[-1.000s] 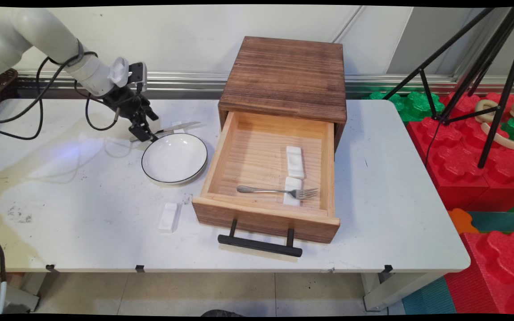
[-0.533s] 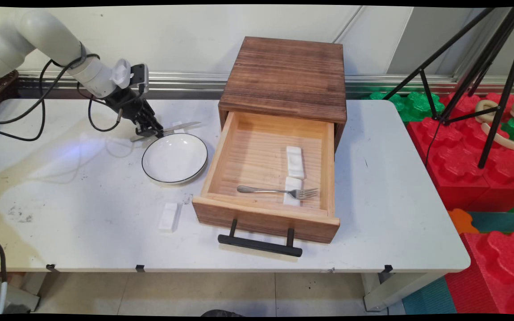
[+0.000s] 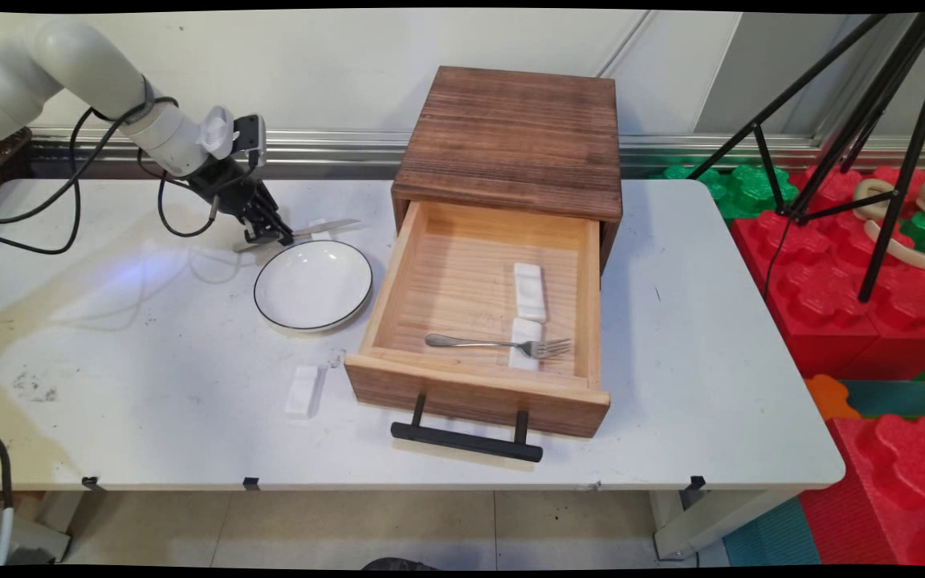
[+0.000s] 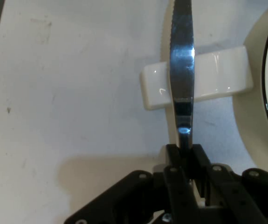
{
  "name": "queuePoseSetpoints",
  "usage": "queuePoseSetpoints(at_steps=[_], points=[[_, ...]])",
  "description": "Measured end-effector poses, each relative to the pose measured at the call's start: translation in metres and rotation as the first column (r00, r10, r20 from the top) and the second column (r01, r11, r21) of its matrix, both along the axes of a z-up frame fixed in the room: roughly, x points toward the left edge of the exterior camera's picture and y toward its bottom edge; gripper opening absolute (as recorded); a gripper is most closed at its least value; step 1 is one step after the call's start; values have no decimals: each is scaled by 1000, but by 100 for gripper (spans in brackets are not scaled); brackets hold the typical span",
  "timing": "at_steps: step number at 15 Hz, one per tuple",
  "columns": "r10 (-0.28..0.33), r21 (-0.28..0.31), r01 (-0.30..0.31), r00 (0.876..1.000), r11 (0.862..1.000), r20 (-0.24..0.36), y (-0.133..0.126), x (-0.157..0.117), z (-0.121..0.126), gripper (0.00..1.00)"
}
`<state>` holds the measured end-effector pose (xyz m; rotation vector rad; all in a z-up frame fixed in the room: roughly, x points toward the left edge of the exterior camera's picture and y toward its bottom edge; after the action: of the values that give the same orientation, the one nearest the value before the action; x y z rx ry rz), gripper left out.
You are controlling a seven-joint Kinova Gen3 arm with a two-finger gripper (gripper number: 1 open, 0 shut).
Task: Place the picked object into the drawer
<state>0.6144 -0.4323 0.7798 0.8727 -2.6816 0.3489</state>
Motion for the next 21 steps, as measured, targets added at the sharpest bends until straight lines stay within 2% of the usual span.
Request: queuePoseSetpoints(at_steps=[6, 11, 16, 19, 21], points=[[5, -28, -5, 1000, 1000, -7, 8, 7, 24, 0], [-1, -70, -2, 999, 998, -32, 18, 6, 61, 0], [-24, -122, 13, 996, 992, -87, 27, -11, 102, 0], [-57, -146, 40, 991, 988, -119, 33, -25, 123, 0], [-98, -168, 73, 984, 983, -149, 36, -43, 140, 0]])
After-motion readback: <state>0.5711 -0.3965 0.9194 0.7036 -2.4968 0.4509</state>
